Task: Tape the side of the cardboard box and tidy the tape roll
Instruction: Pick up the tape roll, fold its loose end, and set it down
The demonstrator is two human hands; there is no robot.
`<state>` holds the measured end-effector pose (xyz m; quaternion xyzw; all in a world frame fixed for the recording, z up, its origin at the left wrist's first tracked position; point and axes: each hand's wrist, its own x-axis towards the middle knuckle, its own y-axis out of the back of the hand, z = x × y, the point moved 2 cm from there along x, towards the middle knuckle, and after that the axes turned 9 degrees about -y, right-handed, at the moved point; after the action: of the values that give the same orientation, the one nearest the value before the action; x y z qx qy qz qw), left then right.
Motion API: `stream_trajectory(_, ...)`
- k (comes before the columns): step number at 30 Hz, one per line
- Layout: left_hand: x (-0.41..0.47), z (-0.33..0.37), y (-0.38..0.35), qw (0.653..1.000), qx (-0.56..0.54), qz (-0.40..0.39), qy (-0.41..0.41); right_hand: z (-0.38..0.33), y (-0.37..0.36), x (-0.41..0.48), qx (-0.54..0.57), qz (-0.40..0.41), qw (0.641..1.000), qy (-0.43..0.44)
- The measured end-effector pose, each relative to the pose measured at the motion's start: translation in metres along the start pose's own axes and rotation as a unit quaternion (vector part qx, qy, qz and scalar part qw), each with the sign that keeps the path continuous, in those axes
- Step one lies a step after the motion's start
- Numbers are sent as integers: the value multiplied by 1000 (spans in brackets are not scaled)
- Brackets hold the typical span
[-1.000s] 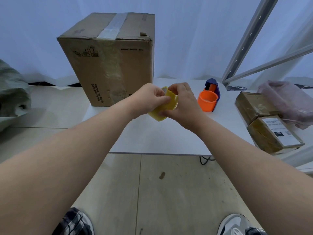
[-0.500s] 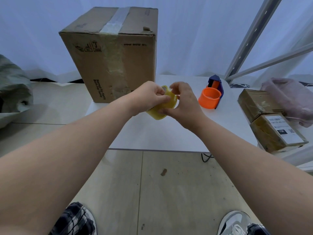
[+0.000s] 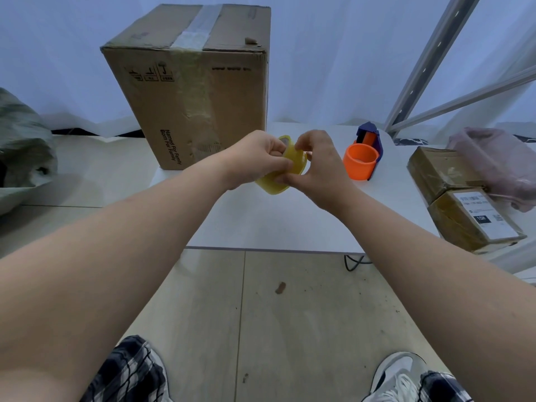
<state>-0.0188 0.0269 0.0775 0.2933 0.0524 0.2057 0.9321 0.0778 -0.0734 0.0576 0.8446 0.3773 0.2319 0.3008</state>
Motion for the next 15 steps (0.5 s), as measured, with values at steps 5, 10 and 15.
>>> stream_trajectory(5, 2, -2, -3, 1000, -4, 3, 10, 0, 3, 0, -20, -38, 999, -2)
stream_trajectory(10, 4, 1, 0, 999, -11, 32, 14, 0, 0, 1, 7, -6, 1000, 7)
stream_trajectory(15, 0, -2, -3, 1000, 25, 8, 11, 7, 6, 4, 36, 5, 999, -8)
